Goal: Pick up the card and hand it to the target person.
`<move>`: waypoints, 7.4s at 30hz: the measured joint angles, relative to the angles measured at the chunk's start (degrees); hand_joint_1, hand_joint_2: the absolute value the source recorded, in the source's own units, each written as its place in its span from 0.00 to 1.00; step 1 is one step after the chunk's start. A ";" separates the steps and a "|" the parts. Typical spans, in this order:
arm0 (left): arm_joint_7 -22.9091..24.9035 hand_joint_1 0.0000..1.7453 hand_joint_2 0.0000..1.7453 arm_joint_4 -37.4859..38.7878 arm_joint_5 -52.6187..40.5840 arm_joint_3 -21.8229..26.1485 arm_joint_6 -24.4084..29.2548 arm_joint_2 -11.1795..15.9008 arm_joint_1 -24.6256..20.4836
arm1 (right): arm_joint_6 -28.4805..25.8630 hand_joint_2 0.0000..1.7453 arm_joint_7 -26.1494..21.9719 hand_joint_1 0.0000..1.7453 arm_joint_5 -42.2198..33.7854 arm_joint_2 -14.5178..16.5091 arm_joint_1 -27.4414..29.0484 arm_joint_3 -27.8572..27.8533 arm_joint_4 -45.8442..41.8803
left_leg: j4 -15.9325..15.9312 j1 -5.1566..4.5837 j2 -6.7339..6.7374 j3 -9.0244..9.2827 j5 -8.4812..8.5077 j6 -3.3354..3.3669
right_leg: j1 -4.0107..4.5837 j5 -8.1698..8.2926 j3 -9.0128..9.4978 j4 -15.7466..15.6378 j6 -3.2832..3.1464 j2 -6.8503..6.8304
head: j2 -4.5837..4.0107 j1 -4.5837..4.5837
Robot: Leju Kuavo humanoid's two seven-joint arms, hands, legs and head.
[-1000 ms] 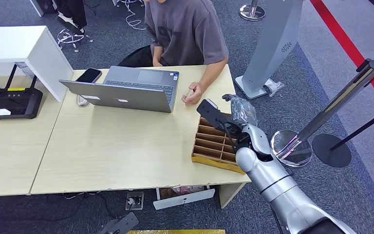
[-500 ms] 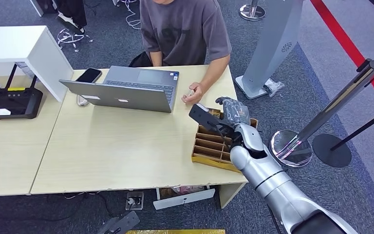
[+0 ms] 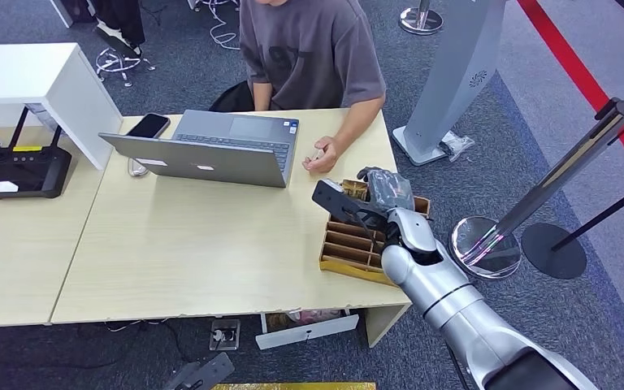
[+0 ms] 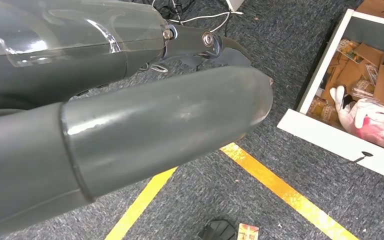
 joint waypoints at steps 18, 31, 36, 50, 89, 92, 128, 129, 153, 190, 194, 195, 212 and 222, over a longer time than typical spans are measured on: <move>-0.40 0.00 0.00 0.12 -1.49 0.89 0.05 -0.09 0.08 | -1.81 1.00 -0.55 0.58 -0.47 -0.85 1.33 -2.76 -2.26 | -0.01 0.01 -0.07 0.02 0.01 0.00 | 0.01 0.00 0.04 -0.05 0.00 -0.07 | 0.00 0.00; -0.46 0.00 0.00 0.15 -1.54 0.97 -0.05 -0.06 0.12 | -1.66 1.00 -0.49 0.56 -0.42 -0.85 1.46 -2.77 -2.29 | 0.02 0.01 -0.06 0.01 0.00 -0.01 | 0.01 -0.02 0.01 -0.01 0.00 -0.05 | 0.00 0.00; -0.88 0.00 0.00 0.17 -1.99 1.21 -0.38 -0.06 0.03 | -1.14 1.00 0.14 0.56 2.31 -0.41 1.66 -1.61 -2.43 | 0.02 0.01 -0.05 0.02 0.00 0.00 | 0.01 -0.02 0.02 -0.02 0.00 -0.05 | 0.00 0.00; -0.79 0.00 0.00 0.27 -2.57 1.82 -0.47 -0.11 -0.07 | -0.89 1.00 -0.82 0.65 2.49 1.19 2.31 -1.67 -1.53 | -0.03 0.02 -0.02 0.05 0.02 -0.01 | 0.02 0.01 0.05 -0.06 -0.01 -0.02 | 0.00 0.00; -1.35 0.00 0.00 0.61 -4.29 3.99 -1.10 -0.49 0.18 | -0.38 1.00 -0.60 0.64 3.36 1.06 3.76 -3.58 -6.54 | 0.00 0.01 -0.03 0.02 0.02 -0.01 | 0.02 0.00 0.03 -0.04 -0.01 -0.04 | 0.00 0.00; -1.36 0.00 0.00 0.59 -4.30 4.01 -1.17 -0.51 0.17 | -0.36 1.00 -0.64 0.65 3.31 1.14 3.76 -3.60 -6.42 | 0.02 0.01 -0.03 0.01 0.01 0.00 | 0.01 0.00 0.02 -0.02 0.00 -0.04 | 0.00 0.00; -1.38 0.00 0.00 0.54 -5.58 5.08 -1.35 -0.65 0.15 | -1.23 1.00 -1.79 1.00 3.18 1.61 4.56 -4.15 -6.19 | -0.01 0.01 -0.07 0.02 0.04 0.00 | 0.01 0.01 0.05 -0.06 0.00 -0.07 | 0.00 0.00; -1.39 0.00 0.00 0.54 -5.58 5.08 -1.38 -0.65 0.14 | -1.25 1.00 -1.78 1.00 3.18 1.59 4.65 -4.14 -6.16 | -0.01 0.01 -0.07 0.03 0.04 0.00 | 0.01 0.02 0.05 -0.06 0.00 -0.07 | 0.00 0.00; -3.27 0.00 0.00 2.28 -6.05 6.29 0.42 -2.27 1.49 | 3.69 1.00 2.97 1.00 5.65 -7.60 2.92 -10.82 -31.79 | 0.22 -0.04 -0.12 -0.16 -0.01 0.03 | -0.03 -0.05 -0.10 0.09 0.03 -0.13 | 0.00 0.00; -2.79 0.00 0.00 2.26 -8.53 6.14 -0.99 -3.65 -0.17 | -3.12 1.00 -1.20 0.97 18.11 -1.26 -0.23 -12.26 -1.53 | 0.04 0.01 0.09 0.04 0.01 -0.01 | 0.01 0.05 0.08 -0.07 0.00 0.10 | 0.00 0.00; -2.85 0.00 0.00 2.24 -8.56 6.16 -1.00 -3.66 -0.16 | -3.12 1.00 -1.28 0.97 17.85 -1.15 -0.24 -12.34 -1.36 | 0.08 0.01 0.05 -0.02 0.02 -0.01 | 0.01 0.05 0.04 -0.04 0.00 0.07 | 0.00 0.00; -2.88 0.00 0.00 2.24 -8.59 6.18 -1.02 -3.66 -0.16 | -3.14 1.00 -1.44 0.97 17.40 -1.03 -0.25 -12.54 -1.19 | 0.06 0.01 0.06 -0.02 0.03 0.00 | 0.01 0.06 0.04 -0.05 0.00 0.07 | 0.00 0.00; -2.34 0.00 0.00 2.24 -9.07 6.49 -0.91 -3.86 -0.18 | -3.32 1.00 -2.41 0.00 14.99 0.15 -0.14 -11.50 2.08 | 0.09 0.00 0.02 -0.04 0.01 -0.01 | 0.00 0.03 0.02 -0.02 0.00 0.04 | 0.00 0.00; -2.23 0.00 0.00 2.33 -9.29 7.04 -0.43 -3.79 0.02 | -1.86 1.00 -1.11 0.00 15.41 -0.74 1.47 -10.37 -3.85 | 0.10 0.00 0.00 -0.05 0.00 0.01 | 0.00 0.02 0.02 -0.03 0.01 0.01 | 0.00 0.00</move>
